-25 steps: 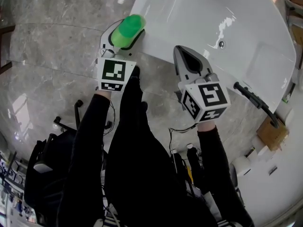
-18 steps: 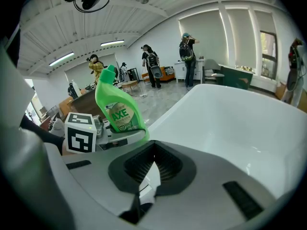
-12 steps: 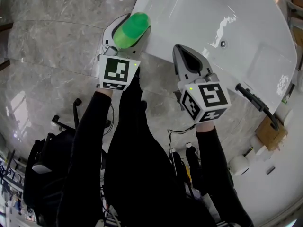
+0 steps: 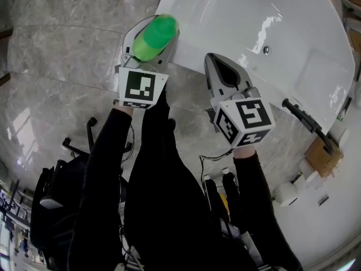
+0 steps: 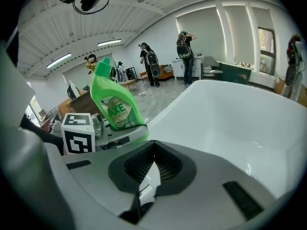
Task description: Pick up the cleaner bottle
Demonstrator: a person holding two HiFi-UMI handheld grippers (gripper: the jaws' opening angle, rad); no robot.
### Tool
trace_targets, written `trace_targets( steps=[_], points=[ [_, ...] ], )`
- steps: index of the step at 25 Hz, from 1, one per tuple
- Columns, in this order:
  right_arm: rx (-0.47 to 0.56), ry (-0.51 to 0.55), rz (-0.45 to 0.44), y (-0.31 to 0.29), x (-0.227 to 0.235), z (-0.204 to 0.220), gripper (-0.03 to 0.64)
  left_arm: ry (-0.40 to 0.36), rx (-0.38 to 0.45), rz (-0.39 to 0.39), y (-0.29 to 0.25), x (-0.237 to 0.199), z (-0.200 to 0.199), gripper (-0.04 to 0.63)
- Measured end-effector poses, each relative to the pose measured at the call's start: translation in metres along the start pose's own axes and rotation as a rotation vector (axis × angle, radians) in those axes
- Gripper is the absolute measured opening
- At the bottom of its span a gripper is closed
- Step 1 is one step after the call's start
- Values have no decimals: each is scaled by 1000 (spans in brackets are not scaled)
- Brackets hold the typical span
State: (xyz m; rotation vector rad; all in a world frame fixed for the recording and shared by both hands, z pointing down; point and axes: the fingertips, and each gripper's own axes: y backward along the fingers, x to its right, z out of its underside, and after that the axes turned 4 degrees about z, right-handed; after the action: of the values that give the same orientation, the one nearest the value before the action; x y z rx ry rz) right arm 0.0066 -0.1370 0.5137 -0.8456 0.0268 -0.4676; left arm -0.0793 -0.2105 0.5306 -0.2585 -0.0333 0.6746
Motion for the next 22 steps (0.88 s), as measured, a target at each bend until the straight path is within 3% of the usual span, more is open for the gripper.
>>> trace_targets(
  steps=[15, 22],
  points=[
    [6, -5, 18, 4, 0, -5, 2, -20, -15, 25, 4, 3, -3, 201],
    [44, -6, 49, 18, 2, -24, 2, -40, 8, 58, 7, 5, -35, 199]
  ],
)
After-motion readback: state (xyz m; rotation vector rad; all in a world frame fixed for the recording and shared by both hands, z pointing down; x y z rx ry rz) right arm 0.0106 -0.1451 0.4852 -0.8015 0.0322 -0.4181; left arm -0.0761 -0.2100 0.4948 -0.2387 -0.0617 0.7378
